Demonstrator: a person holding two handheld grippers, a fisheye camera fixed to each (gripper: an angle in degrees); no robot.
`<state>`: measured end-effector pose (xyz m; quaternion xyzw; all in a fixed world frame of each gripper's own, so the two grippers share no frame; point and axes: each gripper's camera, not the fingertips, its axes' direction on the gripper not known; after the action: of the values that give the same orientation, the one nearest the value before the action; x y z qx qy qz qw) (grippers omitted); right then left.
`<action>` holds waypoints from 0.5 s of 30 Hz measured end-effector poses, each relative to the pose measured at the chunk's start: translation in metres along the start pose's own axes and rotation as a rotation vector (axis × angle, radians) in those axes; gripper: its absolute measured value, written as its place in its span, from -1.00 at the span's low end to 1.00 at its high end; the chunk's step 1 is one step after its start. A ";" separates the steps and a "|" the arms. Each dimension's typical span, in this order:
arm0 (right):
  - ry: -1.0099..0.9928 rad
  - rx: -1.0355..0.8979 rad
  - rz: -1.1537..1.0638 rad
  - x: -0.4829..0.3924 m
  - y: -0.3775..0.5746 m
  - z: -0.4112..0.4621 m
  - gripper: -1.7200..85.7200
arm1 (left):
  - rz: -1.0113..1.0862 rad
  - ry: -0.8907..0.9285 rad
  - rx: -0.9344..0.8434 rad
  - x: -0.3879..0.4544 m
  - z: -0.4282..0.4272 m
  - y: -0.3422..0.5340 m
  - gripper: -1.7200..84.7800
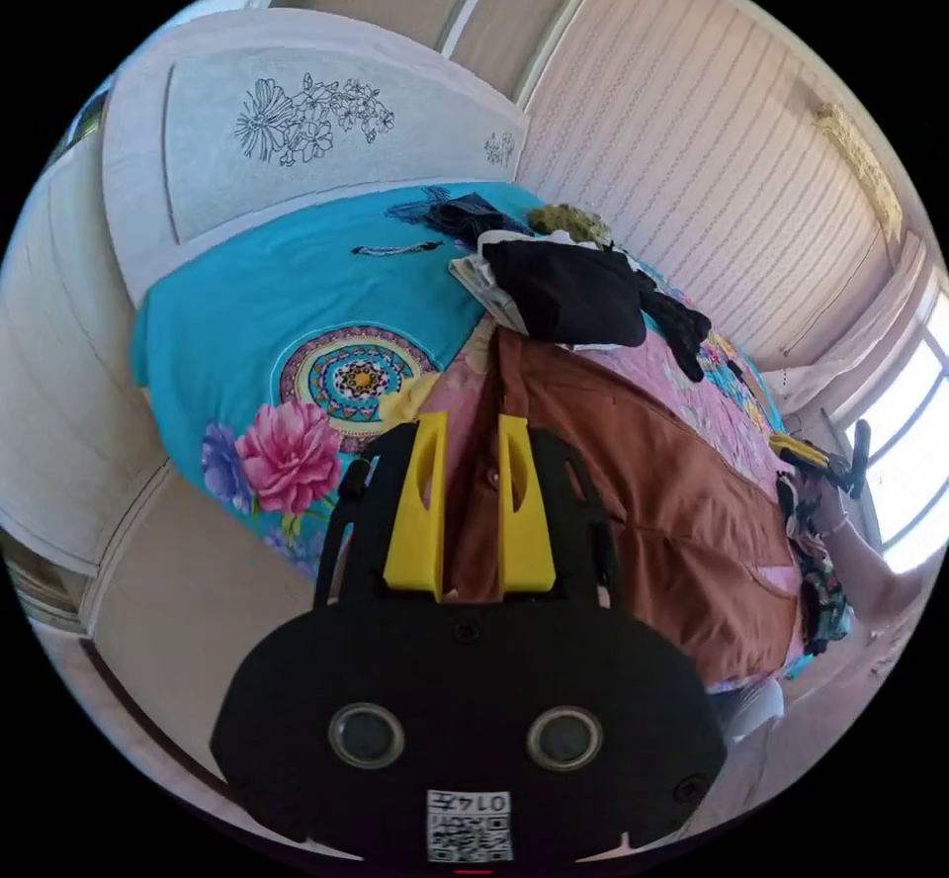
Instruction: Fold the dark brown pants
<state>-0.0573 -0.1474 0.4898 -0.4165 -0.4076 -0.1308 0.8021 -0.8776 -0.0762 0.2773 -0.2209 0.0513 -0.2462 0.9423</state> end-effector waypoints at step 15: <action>-0.225 0.183 1.407 0.103 0.460 -0.195 -0.89 | -0.489 0.202 -0.112 -0.091 -0.019 0.118 -0.70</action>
<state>0.3674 -0.0002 0.2477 -0.5225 -0.1321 0.4956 0.6811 -0.9085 0.0528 0.2072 -0.2530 0.1038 -0.4840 0.8312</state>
